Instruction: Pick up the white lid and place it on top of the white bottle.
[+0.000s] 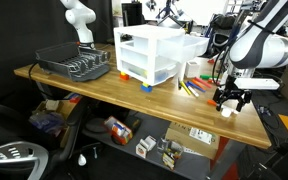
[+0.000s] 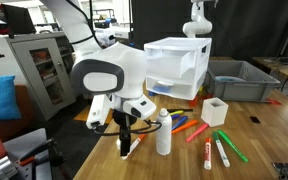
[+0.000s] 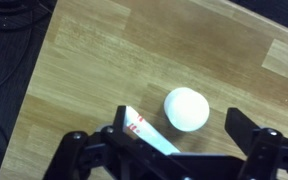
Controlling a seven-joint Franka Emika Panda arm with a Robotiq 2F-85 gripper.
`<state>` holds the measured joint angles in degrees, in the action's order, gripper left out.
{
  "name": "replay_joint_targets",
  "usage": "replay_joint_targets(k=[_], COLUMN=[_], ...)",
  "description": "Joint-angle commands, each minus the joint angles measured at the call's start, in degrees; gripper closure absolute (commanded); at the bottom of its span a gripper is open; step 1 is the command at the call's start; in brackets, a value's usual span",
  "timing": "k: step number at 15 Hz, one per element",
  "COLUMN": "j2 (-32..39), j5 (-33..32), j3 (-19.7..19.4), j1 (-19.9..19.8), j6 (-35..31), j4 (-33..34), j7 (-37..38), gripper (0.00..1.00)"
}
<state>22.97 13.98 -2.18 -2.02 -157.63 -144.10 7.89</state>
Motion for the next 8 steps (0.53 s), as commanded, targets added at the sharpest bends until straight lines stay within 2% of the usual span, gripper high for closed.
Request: replay_joint_targets(k=[1,4,8], j2=[0.3,-1.5,-4.8], j5=[-2.1,-4.7,-5.0], j3=[-0.4,-1.6,-0.8], j1=[0.2,2.0,3.3], j6=[-3.8,-5.2,-3.2], j4=[0.1,-0.9,-3.3], j7=[0.0,1.9,4.7], gripper=[0.0,0.0,0.0])
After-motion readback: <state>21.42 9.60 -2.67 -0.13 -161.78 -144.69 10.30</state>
